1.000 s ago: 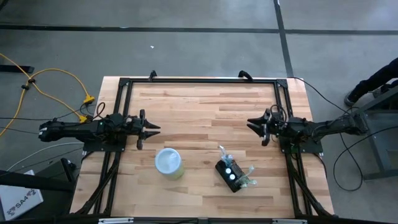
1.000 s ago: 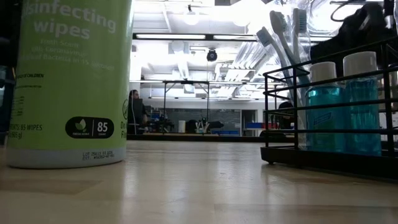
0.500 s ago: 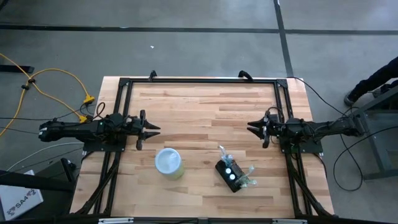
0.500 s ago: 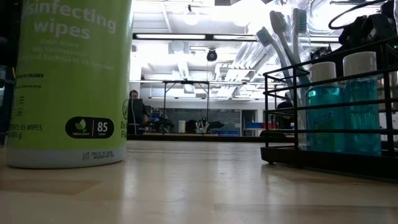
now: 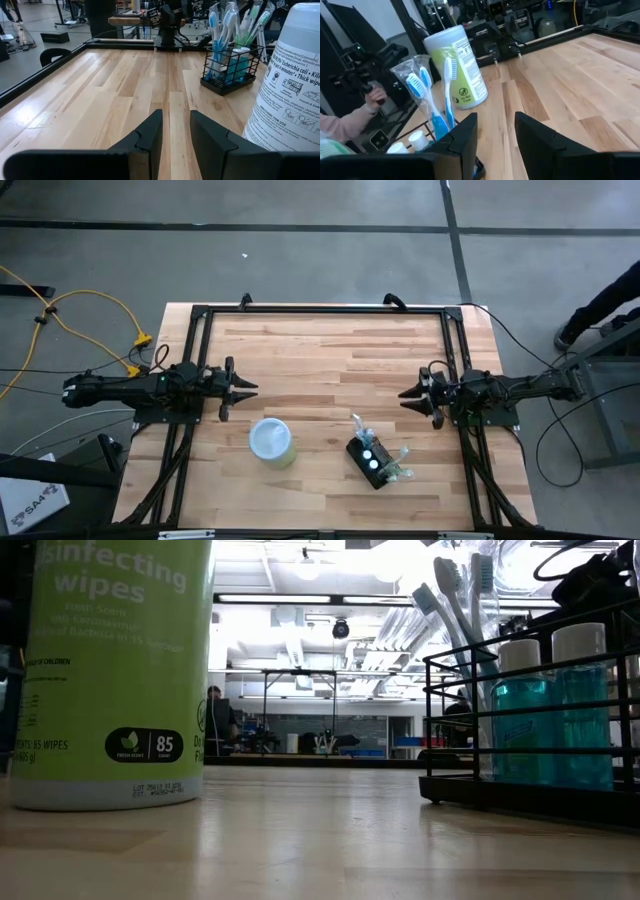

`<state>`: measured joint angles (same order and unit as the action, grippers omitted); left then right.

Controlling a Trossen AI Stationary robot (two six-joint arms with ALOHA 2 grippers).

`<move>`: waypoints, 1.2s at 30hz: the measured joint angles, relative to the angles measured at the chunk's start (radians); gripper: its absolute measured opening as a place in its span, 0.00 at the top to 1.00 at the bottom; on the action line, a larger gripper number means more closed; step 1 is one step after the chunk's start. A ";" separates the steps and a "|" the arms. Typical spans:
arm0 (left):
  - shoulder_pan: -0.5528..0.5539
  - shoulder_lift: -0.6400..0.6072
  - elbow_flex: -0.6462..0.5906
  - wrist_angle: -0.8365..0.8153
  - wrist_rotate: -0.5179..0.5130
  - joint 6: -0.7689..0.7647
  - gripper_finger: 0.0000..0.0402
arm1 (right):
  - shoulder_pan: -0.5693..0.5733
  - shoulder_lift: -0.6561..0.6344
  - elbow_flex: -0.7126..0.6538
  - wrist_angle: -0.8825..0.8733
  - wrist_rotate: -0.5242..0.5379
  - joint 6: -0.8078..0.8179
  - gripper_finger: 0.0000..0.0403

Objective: Pick & Place toothbrushing station
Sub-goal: Return to Home Position

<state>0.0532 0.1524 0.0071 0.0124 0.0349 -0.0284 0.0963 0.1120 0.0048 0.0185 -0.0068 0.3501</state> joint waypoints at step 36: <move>0.000 0.000 0.000 0.000 -0.007 0.002 0.77 | 0.000 0.003 0.000 -0.006 0.004 0.020 0.70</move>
<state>0.0532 0.1524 0.0071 0.0126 0.0280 -0.0261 0.0963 0.1145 0.0049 0.0124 -0.0032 0.3698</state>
